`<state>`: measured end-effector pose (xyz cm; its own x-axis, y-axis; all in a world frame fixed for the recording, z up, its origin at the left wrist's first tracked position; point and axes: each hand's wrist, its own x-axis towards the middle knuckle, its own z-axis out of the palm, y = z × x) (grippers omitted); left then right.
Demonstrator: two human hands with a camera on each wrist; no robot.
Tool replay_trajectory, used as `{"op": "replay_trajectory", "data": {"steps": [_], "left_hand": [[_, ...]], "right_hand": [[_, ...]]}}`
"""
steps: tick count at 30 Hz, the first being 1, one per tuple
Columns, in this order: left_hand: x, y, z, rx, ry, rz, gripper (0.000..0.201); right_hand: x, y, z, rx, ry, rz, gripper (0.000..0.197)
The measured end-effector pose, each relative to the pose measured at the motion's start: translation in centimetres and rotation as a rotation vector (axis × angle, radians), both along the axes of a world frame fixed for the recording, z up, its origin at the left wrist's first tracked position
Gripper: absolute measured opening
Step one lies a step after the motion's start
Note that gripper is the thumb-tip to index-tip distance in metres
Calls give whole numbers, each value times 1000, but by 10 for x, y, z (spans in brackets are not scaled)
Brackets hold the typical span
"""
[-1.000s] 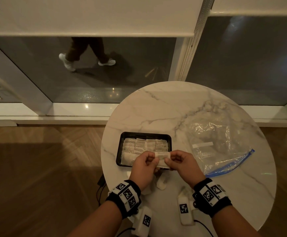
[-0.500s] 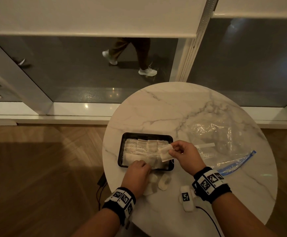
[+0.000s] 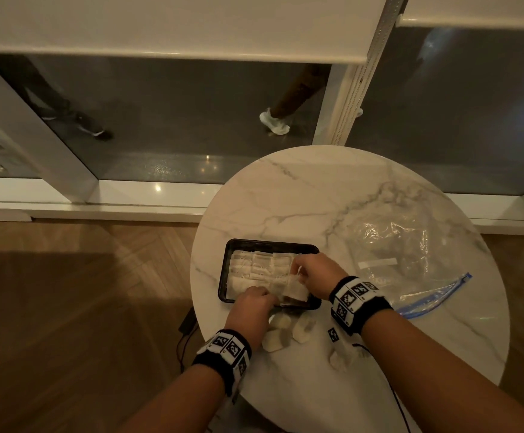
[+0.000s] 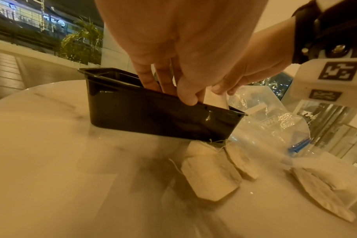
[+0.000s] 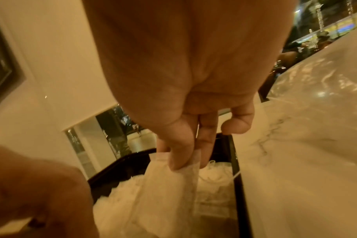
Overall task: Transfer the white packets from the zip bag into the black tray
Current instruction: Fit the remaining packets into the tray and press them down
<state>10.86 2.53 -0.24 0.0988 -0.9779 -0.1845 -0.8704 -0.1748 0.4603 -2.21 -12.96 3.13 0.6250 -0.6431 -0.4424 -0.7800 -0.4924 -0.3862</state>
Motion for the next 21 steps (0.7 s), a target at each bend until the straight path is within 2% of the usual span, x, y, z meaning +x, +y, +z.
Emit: {"op": "replay_trajectory", "data": {"steps": [5, 8, 17, 21], "left_hand": [[0, 1, -2, -15, -7, 10, 33], [-1, 2, -4, -35, -3, -3, 33], [-3, 8, -17, -105, -92, -7, 14], [-1, 13, -18, -107, -139, 35, 34]], "right_hand": [[13, 2, -12, -111, 262, 230, 35], [12, 7, -18, -151, 319, 266, 31], [8, 19, -15, -280, 259, 207, 23], [-2, 37, -4, -306, 156, 117, 22]]}}
